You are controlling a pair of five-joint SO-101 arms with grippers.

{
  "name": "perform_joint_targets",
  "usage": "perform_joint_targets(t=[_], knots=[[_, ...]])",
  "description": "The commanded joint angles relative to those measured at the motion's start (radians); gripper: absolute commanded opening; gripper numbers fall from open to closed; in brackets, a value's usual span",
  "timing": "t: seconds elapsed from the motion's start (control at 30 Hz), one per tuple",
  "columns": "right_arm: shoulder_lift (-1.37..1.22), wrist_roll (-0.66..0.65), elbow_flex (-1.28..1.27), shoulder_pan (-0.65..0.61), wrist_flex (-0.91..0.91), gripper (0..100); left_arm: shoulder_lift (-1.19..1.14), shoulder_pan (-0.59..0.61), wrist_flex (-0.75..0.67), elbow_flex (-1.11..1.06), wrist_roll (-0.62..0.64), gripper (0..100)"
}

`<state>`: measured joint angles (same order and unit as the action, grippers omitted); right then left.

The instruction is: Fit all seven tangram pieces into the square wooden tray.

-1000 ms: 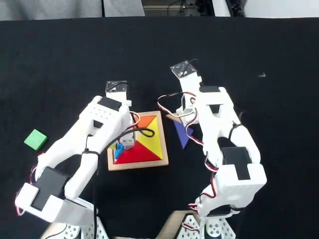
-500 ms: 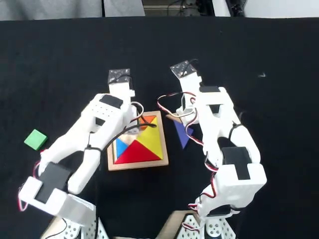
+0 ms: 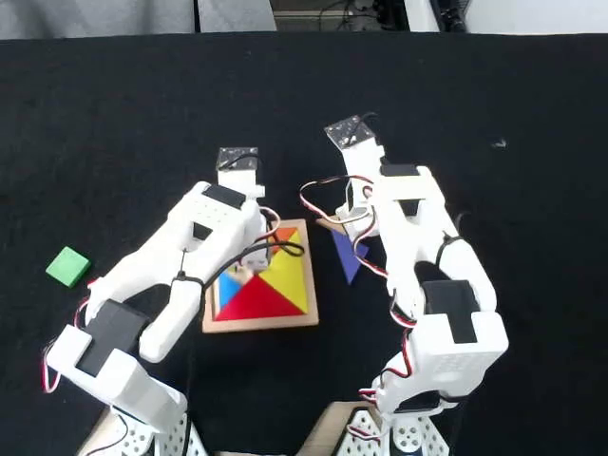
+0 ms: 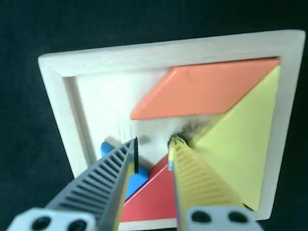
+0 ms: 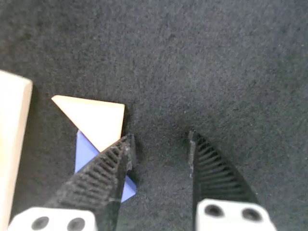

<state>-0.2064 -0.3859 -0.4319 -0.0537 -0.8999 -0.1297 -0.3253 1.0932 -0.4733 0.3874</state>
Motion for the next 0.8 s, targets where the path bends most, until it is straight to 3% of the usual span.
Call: perform_joint_targets(t=[0.0, 0.33, 0.47, 0.67, 0.77], knots=[[0.007, -0.008, 0.033, 0.012, 0.012, 18.8, 0.005, 0.016, 0.035, 0.041, -0.041, 12], [0.007, -0.008, 0.031, 0.012, 0.012, 18.8, 0.006, 0.059, 0.032, 0.114, -0.046, 12], [0.007, -0.008, 0.031, 0.012, 0.012, 18.8, 0.003, 0.105, 0.028, 0.094, -0.048, 12], [0.007, -0.008, 0.031, 0.012, 0.012, 18.8, 0.003, 0.082, 0.025, 0.028, -0.052, 12], [0.005, -0.008, 0.031, 0.012, 0.012, 18.8, 0.008, 0.077, 0.034, 0.021, -0.133, 12]])
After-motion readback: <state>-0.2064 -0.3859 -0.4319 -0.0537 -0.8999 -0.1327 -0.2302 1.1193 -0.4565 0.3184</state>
